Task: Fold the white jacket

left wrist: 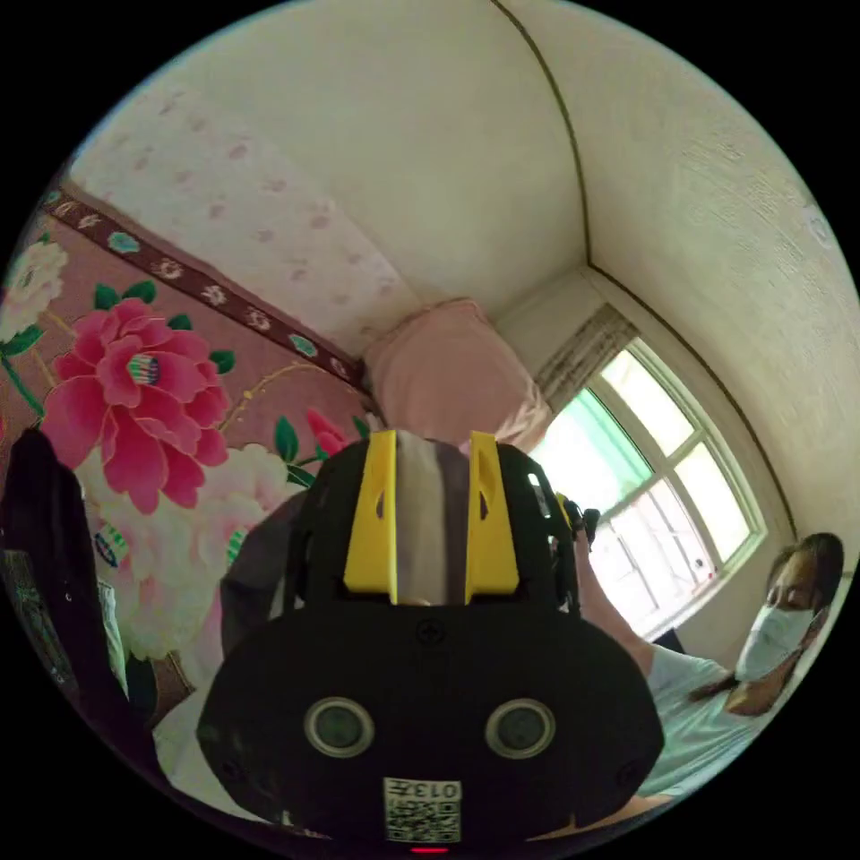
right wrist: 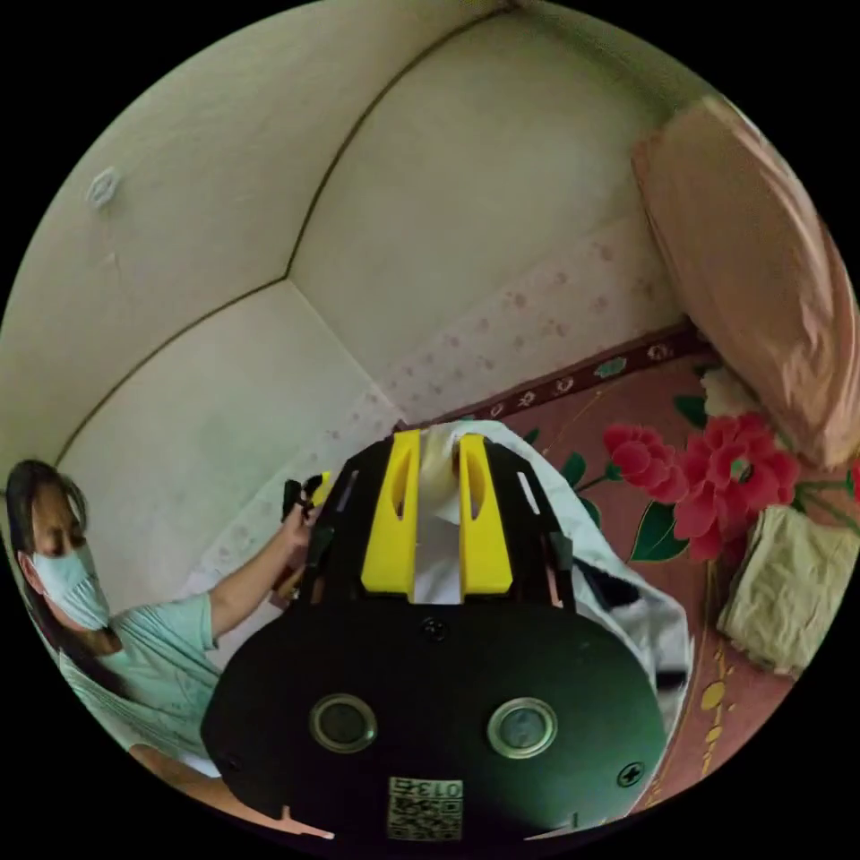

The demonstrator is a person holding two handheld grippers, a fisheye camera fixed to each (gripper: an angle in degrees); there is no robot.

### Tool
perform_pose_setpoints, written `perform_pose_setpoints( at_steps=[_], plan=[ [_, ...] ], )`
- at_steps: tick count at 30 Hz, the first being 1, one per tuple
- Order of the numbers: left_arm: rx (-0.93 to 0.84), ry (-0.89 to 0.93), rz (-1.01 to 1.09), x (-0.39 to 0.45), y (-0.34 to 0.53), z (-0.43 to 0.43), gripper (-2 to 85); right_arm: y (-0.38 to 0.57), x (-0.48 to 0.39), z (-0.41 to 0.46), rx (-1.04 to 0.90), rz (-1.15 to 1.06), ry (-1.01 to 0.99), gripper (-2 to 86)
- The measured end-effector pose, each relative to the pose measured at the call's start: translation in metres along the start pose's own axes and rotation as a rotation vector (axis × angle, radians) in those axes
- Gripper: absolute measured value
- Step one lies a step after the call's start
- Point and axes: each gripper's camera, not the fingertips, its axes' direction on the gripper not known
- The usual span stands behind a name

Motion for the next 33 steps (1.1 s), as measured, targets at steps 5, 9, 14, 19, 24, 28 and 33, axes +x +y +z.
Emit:
perform_pose_setpoints(
  at_steps=[5, 9, 14, 19, 24, 28, 33],
  plan=[
    [-0.127, -0.141, -0.006, -0.046, 0.078, -0.016, 13.4, 0.099, 0.041, 0.026, -0.117, -0.033, 0.098, 13.4],
    [-0.265, -0.356, -0.158, -0.075, 0.195, -0.047, 14.4, 0.235, 0.077, 0.032, -0.352, 0.112, 0.194, 13.2],
    [-0.261, -0.522, -0.349, -0.056, 0.313, -0.070, 16.5, 0.370, 0.070, 0.055, -0.690, 0.183, 0.411, 13.8],
    [-0.130, -0.712, -0.489, -0.034, 0.365, -0.068, 20.0, 0.423, 0.095, 0.062, -0.600, 0.492, 0.462, 14.0],
    [-0.314, -0.567, -0.584, -0.048, 0.345, 0.003, 5.2, 0.422, 0.094, 0.099, -0.704, 0.561, 0.547, 3.1],
    [-0.185, -0.431, -0.509, -0.024, 0.311, 0.006, 2.0, 0.406, 0.074, 0.065, -0.494, 0.583, 0.315, 1.2],
    [-0.151, -0.469, -0.215, 0.055, 0.251, -0.034, 0.7, 0.393, -0.007, -0.047, -0.140, 0.368, -0.095, 0.3]
  ],
)
